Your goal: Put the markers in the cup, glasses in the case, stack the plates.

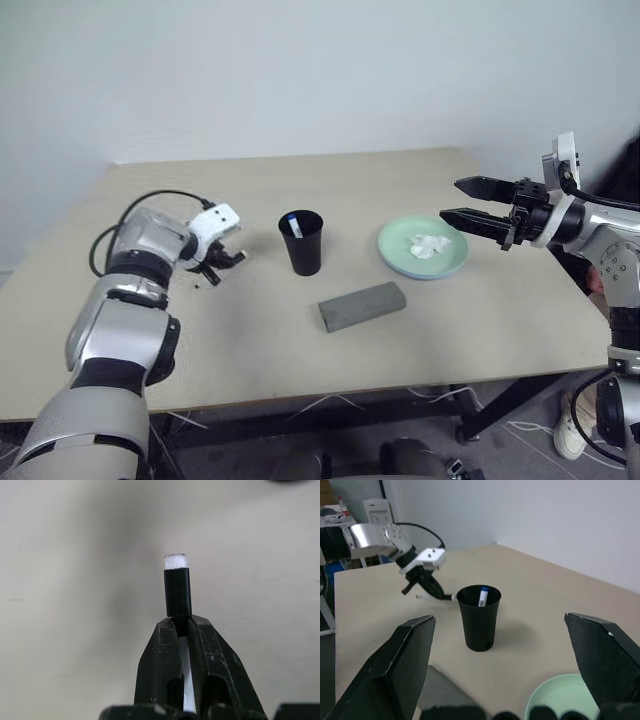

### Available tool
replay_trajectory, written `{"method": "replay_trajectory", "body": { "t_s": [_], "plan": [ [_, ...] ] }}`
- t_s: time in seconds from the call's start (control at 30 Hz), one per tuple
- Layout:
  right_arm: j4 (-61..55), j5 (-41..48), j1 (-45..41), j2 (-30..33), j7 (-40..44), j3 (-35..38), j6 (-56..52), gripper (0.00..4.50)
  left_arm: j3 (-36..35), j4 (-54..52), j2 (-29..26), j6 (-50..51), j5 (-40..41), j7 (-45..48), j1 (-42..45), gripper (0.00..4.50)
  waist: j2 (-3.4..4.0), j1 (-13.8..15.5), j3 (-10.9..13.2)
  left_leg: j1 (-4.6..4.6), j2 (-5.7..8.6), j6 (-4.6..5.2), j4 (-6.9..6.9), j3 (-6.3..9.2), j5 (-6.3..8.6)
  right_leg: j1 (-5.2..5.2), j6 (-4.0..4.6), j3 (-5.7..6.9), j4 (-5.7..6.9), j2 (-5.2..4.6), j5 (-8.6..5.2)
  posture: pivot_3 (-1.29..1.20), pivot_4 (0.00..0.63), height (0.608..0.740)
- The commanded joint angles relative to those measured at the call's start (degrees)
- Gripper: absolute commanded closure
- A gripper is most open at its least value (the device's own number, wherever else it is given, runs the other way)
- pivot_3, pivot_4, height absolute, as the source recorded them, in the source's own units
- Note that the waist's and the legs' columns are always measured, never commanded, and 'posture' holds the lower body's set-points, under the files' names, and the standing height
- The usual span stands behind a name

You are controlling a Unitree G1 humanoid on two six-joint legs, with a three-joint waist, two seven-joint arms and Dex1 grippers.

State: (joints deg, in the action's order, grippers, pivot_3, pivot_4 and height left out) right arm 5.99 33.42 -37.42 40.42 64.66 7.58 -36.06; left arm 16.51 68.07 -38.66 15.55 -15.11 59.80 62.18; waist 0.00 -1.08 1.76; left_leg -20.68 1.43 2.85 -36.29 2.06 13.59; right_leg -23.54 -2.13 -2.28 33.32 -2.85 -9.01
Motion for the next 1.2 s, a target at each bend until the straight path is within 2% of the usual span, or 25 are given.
{"method": "replay_trajectory", "body": {
  "t_s": [0.03,0.2,0.33,0.43,0.67,1.2],
  "plan": [
    [-0.92,0.51,-1.87,0.28,0.00,0.65,0.60,0.00,-3.50,-2.14,-1.55,-2.70,2.23,-0.14,3.84,4.47,0.00,0.05,0.00,-0.02,0.01,0.00,-0.02,0.00,0.00,0.02,-0.01,0.00,-0.03,-0.04,0.00,0.00,0.000,0.727],
    [-0.48,0.29,-2.54,0.05,0.24,0.21,0.84,0.00,-17.85,-3.12,1.22,-3.30,15.20,-1.62,7.99,4.47,-0.07,0.15,0.00,-0.12,-0.04,0.00,-0.11,0.11,0.00,0.11,-0.03,0.04,-0.26,-0.06,0.01,0.00,0.000,0.727],
    [-0.55,0.38,-2.56,0.19,0.45,0.19,0.89,0.00,-25.80,-6.14,5.29,-4.39,22.99,-3.42,7.16,4.47,-0.04,0.01,-0.01,-0.04,-0.01,0.00,-0.01,0.05,0.00,0.15,-0.05,0.00,-0.27,-0.10,0.01,0.00,0.000,0.727],
    [-0.64,0.43,-2.59,0.35,0.55,0.27,0.85,0.00,-29.07,-9.09,8.48,-5.47,26.61,-5.27,5.02,4.47,-0.04,0.01,-0.02,-0.03,0.08,0.00,0.03,0.05,0.00,0.13,-0.06,0.01,-0.26,-0.02,0.03,0.00,0.000,0.727],
    [-0.48,0.34,-2.54,1.10,0.84,0.73,0.81,0.00,-31.42,-15.35,15.72,-9.70,30.68,-8.58,-1.27,4.47,-0.03,-0.02,-0.02,0.02,0.11,0.00,-0.05,0.02,-0.01,0.15,-0.04,-0.01,-0.15,0.03,0.05,0.00,0.000,0.727],
    [-0.58,0.52,-2.43,1.83,0.57,0.87,0.40,0.00,-31.68,-16.50,21.16,-15.95,31.66,-14.06,-6.70,4.47,-0.03,0.03,-0.03,0.03,0.22,0.00,-0.10,0.02,-0.01,0.23,-0.03,-0.01,-0.21,0.03,0.05,0.00,0.000,0.727]
  ]
}}
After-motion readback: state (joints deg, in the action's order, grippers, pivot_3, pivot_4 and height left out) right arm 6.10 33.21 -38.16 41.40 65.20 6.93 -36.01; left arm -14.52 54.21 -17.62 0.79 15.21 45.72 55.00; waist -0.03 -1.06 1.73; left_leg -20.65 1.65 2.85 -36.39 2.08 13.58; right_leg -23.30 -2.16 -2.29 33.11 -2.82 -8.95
